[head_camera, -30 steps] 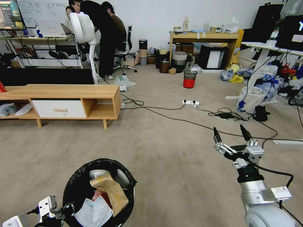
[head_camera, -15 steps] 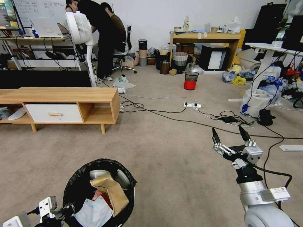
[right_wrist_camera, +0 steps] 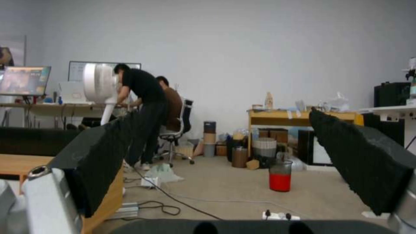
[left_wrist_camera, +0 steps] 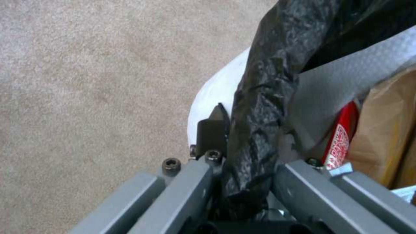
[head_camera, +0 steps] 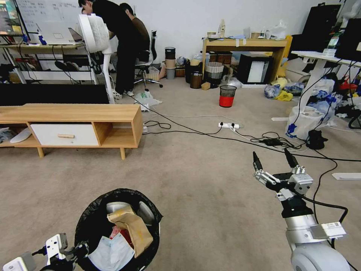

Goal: Pick up the trash bin and place the garbage on the floor into it.

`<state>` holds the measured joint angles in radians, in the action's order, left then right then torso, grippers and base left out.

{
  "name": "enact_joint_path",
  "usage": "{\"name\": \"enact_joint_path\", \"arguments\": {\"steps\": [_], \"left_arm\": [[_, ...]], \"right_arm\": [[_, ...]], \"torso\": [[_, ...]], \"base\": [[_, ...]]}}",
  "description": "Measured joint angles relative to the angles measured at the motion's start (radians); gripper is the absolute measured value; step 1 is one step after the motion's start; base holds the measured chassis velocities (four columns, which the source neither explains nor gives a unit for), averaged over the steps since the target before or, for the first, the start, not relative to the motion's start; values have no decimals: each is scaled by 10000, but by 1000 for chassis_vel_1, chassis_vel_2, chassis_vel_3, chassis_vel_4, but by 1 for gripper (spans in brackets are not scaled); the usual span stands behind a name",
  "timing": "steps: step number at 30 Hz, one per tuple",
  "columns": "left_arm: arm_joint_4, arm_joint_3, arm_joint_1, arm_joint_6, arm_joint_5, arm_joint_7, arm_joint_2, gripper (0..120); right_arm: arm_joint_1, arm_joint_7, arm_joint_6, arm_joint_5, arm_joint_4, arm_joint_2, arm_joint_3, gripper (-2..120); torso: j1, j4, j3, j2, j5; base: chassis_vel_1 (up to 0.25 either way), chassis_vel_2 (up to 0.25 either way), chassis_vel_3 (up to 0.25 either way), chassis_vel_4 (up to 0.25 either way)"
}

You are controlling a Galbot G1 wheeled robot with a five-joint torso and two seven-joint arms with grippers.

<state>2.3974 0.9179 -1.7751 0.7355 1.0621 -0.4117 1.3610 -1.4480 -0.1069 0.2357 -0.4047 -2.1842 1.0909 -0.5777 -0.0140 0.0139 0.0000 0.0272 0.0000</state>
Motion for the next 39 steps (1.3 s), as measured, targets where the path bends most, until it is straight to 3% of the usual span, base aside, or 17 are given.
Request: {"name": "enact_joint_path", "arguments": {"steps": [39], "left_arm": [[59,23,44,0,165,-6,-18,0]], "right_arm": [[-273,79,49,64,-200,109,-241,100]], "torso": [[-1,0,0,0,0]], "base": [[0,0,0,0]]}}
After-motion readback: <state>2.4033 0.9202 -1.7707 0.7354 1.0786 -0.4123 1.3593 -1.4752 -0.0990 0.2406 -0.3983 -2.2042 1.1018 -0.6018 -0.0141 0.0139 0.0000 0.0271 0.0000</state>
